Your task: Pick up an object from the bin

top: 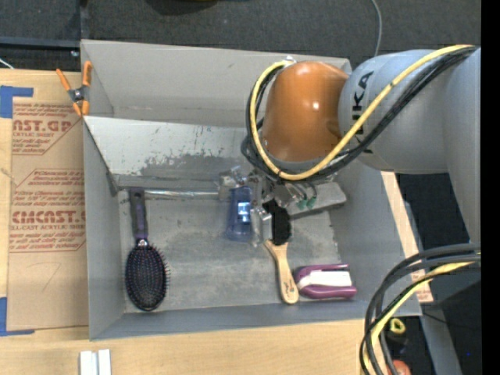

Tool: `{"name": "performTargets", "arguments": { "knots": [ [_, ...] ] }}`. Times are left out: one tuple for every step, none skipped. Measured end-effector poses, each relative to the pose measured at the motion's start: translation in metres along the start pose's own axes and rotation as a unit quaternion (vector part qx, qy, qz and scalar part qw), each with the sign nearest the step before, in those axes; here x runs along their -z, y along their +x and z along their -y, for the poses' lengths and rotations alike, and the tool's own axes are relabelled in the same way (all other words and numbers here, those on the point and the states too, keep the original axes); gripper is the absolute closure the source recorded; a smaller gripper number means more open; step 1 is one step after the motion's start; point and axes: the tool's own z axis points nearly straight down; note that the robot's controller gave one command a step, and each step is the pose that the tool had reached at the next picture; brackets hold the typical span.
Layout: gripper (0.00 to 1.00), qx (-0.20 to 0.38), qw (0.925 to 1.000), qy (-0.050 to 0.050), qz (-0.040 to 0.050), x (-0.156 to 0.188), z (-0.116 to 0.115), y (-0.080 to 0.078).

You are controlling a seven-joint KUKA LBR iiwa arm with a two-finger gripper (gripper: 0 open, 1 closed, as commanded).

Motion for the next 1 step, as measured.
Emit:
{"name": "performTargets", "arguments": {
  "knots": [
    [0.0,-0.079,0.9969,-0.001,-0.0037,-0.0454,0.0721,0.0447]
  ]
}}
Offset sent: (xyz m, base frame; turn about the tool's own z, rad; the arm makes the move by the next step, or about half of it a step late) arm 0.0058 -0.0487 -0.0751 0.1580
